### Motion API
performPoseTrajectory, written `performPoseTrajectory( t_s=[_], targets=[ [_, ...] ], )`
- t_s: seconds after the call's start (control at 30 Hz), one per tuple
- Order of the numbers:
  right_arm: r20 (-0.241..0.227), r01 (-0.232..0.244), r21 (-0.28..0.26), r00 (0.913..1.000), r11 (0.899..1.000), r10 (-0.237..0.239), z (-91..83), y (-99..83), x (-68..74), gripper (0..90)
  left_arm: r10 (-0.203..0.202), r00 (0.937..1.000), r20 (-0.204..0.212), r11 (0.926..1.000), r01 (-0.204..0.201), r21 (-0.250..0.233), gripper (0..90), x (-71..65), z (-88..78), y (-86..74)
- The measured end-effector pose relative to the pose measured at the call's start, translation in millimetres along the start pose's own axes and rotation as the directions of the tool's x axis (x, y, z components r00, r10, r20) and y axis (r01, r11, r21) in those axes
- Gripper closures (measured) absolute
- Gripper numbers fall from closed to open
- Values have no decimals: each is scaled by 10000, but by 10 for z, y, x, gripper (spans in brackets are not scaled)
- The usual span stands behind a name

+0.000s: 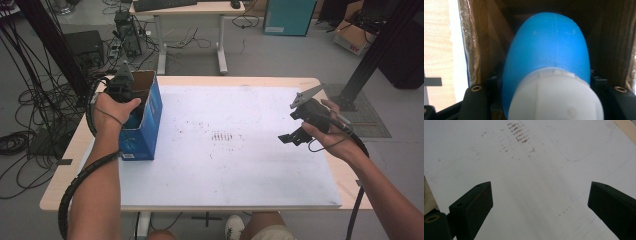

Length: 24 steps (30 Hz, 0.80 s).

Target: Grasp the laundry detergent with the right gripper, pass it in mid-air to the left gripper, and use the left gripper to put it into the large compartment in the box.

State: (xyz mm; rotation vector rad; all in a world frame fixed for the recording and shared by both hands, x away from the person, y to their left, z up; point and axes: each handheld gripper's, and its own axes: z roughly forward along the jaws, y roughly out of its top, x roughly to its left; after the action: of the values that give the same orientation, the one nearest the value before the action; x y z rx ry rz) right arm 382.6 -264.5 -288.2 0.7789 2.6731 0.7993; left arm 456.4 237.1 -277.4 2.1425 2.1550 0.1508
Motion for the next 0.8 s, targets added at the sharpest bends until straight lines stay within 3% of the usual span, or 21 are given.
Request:
performPoseTrajectory(
  t_s=[0.8],
  targets=[
    [15, -80, 55, 10000, 10000, 80, -6, 16, 13, 59, 60, 10000, -59, 10000, -60, 12, 360, -13, -1, -2]
  ],
)
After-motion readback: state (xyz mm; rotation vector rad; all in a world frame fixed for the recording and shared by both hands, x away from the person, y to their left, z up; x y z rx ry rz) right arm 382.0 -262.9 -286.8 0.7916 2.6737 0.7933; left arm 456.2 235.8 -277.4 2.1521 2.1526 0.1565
